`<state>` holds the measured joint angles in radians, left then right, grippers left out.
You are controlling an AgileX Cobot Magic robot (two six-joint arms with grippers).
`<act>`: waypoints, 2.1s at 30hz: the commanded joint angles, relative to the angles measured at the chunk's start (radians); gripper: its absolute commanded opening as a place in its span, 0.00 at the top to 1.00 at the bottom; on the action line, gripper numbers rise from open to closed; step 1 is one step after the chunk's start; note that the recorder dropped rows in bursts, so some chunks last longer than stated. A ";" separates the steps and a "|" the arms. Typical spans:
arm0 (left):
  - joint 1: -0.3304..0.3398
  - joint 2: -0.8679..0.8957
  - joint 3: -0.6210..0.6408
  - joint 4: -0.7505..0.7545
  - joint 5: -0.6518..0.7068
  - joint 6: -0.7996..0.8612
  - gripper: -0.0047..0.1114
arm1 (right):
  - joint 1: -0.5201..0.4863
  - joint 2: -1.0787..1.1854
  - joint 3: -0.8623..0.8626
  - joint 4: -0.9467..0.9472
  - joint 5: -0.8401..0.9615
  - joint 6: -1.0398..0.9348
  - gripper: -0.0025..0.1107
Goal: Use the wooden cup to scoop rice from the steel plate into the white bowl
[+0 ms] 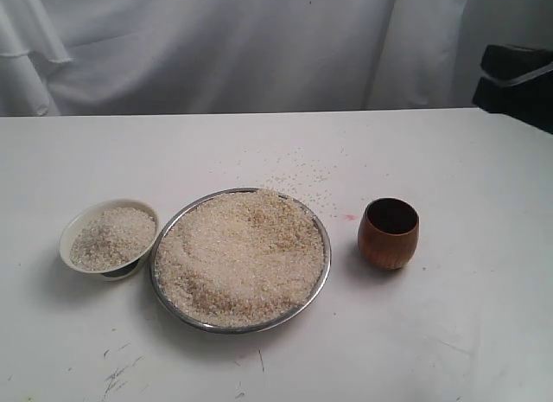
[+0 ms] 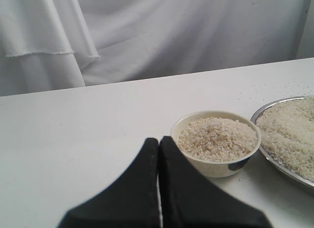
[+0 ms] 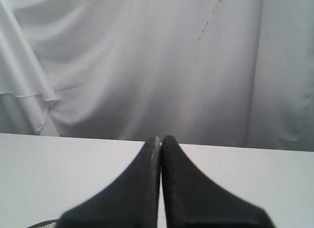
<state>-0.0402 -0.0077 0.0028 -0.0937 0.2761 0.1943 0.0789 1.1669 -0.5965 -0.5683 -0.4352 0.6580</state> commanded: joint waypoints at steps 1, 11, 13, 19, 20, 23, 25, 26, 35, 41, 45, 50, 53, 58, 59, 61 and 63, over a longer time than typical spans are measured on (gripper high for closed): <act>-0.007 0.008 -0.003 -0.001 -0.010 -0.003 0.96 | 0.003 -0.087 0.010 0.010 0.067 0.021 0.98; -0.007 0.008 -0.003 -0.001 -0.010 -0.003 0.96 | 0.003 -0.256 0.010 0.010 0.119 0.015 0.98; -0.007 0.008 -0.003 -0.001 -0.010 -0.003 0.96 | 0.003 -0.274 0.010 0.010 0.119 -0.025 0.98; -0.007 0.008 -0.003 -0.001 -0.010 -0.003 0.96 | 0.003 -0.279 0.010 0.010 0.135 -0.035 0.98; -0.007 0.008 -0.003 -0.001 -0.010 -0.003 0.96 | 0.003 -0.279 0.010 0.010 0.154 -0.036 0.98; -0.007 0.008 -0.003 -0.001 -0.010 -0.003 0.96 | 0.003 -0.331 0.012 0.010 0.318 0.029 0.98; -0.007 0.008 -0.003 -0.001 -0.010 -0.003 0.96 | -0.002 -0.413 0.048 0.010 0.408 0.067 0.98; -0.007 0.008 -0.003 -0.001 -0.010 -0.003 0.96 | -0.011 -0.448 0.069 0.010 0.417 0.067 0.98; -0.007 0.008 -0.003 -0.001 -0.010 -0.003 0.96 | -0.183 -0.915 0.359 0.038 0.531 0.092 0.98; -0.007 0.008 -0.003 -0.001 -0.010 -0.003 0.96 | -0.183 -0.968 0.359 0.036 0.578 0.089 0.98; -0.007 0.008 -0.003 -0.001 -0.010 -0.003 0.96 | -0.183 -0.968 0.359 0.035 0.557 0.089 0.98; -0.007 0.008 -0.003 -0.001 -0.010 -0.003 0.96 | -0.183 -0.968 0.359 0.071 0.513 0.051 0.98; -0.007 0.008 -0.003 -0.001 -0.010 -0.003 0.96 | -0.183 -0.968 0.366 0.371 0.519 -0.260 0.98; -0.007 0.008 -0.003 -0.001 -0.010 -0.003 0.96 | -0.183 -0.968 0.416 0.668 0.517 -0.638 0.98; -0.007 0.008 -0.003 -0.001 -0.010 -0.003 0.96 | -0.183 -0.968 0.432 0.646 0.517 -0.641 0.98; -0.007 0.008 -0.003 -0.001 -0.010 -0.003 0.96 | -0.183 -0.968 0.450 0.644 0.517 -0.641 0.98; -0.007 0.008 -0.003 -0.001 -0.010 -0.003 0.96 | -0.183 -0.968 0.485 0.644 0.517 -0.641 0.98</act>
<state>-0.0402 -0.0077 0.0028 -0.0937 0.2761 0.1943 -0.0983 0.2019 -0.1422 0.0674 0.0879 0.0334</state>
